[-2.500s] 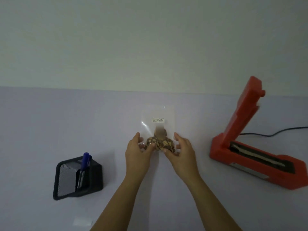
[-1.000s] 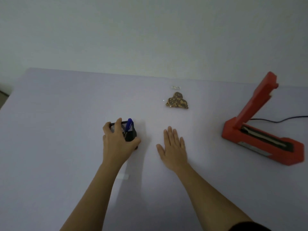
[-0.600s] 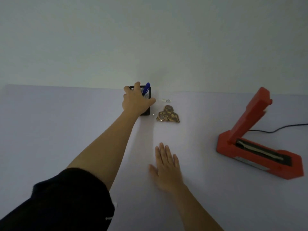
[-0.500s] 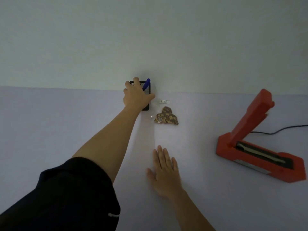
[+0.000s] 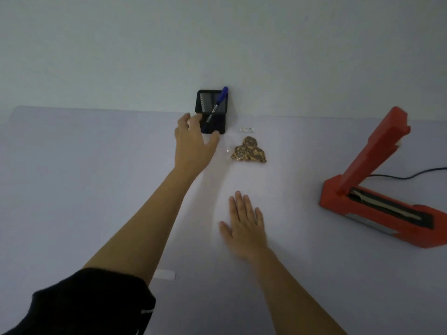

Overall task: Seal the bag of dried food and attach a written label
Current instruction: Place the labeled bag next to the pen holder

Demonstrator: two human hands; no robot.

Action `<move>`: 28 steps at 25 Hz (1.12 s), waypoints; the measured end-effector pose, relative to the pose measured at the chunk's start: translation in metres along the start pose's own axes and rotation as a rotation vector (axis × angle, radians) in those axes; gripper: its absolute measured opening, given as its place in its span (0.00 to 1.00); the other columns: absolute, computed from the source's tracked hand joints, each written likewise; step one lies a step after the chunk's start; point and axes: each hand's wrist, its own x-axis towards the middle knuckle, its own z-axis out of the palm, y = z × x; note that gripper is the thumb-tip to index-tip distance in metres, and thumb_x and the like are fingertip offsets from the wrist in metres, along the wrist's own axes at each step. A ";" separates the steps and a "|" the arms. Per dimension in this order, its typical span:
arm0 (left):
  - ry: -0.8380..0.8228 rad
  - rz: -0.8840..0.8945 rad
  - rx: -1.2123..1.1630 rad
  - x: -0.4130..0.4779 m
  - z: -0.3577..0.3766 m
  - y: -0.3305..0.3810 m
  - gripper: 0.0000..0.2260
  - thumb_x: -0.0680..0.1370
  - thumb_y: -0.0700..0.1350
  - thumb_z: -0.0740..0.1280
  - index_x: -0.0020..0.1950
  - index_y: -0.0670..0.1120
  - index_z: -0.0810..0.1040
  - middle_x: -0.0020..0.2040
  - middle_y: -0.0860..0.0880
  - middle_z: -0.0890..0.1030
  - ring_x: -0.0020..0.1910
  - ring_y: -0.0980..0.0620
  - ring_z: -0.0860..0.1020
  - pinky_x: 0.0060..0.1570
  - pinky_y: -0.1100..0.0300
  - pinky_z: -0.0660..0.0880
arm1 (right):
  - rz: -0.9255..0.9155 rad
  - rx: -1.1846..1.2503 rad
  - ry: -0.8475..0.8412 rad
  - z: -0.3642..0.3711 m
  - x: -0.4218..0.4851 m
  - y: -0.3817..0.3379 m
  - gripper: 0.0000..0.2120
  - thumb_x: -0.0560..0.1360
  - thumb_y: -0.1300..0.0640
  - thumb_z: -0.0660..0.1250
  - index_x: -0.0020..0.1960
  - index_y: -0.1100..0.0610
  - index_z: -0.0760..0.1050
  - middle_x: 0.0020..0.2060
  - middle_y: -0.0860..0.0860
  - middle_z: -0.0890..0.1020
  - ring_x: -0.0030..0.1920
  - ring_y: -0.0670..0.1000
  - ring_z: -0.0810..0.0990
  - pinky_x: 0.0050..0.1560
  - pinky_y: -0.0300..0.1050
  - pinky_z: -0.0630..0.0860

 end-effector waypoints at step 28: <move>-0.012 -0.646 0.117 -0.310 -0.048 -0.112 0.09 0.78 0.44 0.61 0.48 0.40 0.78 0.46 0.42 0.80 0.42 0.47 0.74 0.41 0.58 0.68 | -0.127 -0.085 0.010 0.079 -0.162 -0.056 0.26 0.77 0.51 0.49 0.71 0.63 0.60 0.73 0.58 0.60 0.72 0.57 0.61 0.68 0.59 0.62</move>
